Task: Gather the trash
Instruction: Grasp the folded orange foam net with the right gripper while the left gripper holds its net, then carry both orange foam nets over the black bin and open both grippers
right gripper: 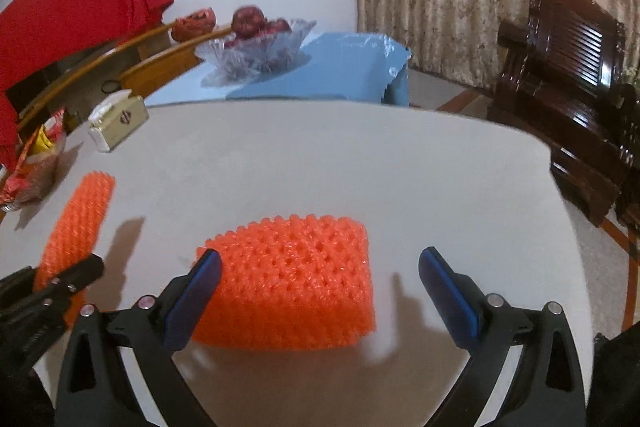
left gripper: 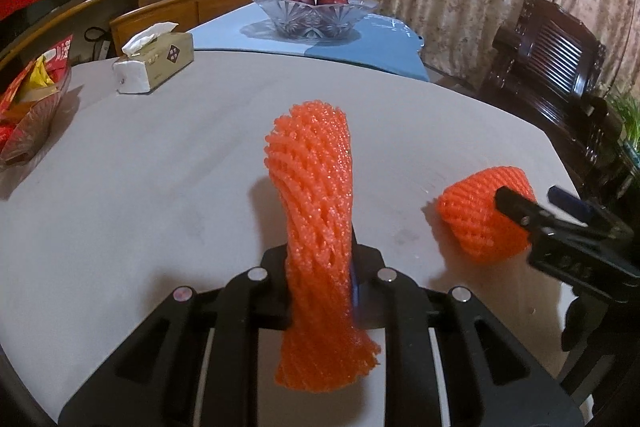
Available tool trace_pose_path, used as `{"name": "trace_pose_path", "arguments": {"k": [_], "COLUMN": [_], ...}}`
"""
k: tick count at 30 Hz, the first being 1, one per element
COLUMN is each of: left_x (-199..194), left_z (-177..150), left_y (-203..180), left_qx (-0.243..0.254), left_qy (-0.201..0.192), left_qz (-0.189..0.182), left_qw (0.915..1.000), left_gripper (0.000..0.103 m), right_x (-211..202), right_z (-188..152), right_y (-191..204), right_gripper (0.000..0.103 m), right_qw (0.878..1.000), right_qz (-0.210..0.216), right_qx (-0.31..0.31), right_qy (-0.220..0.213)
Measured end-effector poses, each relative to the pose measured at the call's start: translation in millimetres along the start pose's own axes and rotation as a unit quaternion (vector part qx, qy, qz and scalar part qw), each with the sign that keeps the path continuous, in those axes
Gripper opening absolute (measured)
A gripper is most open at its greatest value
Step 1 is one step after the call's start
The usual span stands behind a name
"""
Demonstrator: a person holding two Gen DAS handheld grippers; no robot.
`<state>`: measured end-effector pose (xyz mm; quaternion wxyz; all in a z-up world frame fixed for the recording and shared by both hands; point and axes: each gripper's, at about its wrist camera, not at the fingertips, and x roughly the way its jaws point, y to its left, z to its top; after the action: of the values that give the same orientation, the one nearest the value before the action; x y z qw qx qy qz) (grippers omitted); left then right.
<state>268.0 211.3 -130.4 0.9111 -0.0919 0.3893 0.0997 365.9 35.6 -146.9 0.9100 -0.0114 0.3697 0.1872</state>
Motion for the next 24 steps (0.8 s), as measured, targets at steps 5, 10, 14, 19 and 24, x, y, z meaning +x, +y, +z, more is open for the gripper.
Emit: {"name": "trace_pose_path", "arguments": {"k": [5,10,14,19,24], "left_x": [0.6,-4.9,-11.5,-24.5,-42.6], "left_z": [-1.4,-2.9,-1.2,0.7,0.1], "left_y": [2.9,1.8,-1.8,-9.5,-22.6], "left_qx": [-0.004,-0.006,0.0,0.007,0.016], "left_qy": [0.004,0.004,0.001,-0.01,-0.019], "left_qz": [0.001,0.0,0.001,-0.005,-0.014], "left_qw": [1.0,1.0,1.0,0.9999,0.9996], "left_gripper": [0.018,0.018,0.019,0.019,0.019], "right_x": [13.5,5.5,-6.9,-32.0,-67.2], "right_z": [-2.9,-5.7,-2.1,-0.8,-2.4], "right_y": [-2.5,1.3,2.1,-0.9,-3.0], "right_gripper": [0.076,0.046,0.026,0.026,0.026], "right_qw": [0.999,0.997,0.997,0.997,0.997], "right_qz": [0.029,0.064,0.069,0.072,0.064], "right_qx": [0.013,0.013,0.011,0.017,0.01], "right_qy": [0.033,0.029,0.019,-0.005,-0.035]}}
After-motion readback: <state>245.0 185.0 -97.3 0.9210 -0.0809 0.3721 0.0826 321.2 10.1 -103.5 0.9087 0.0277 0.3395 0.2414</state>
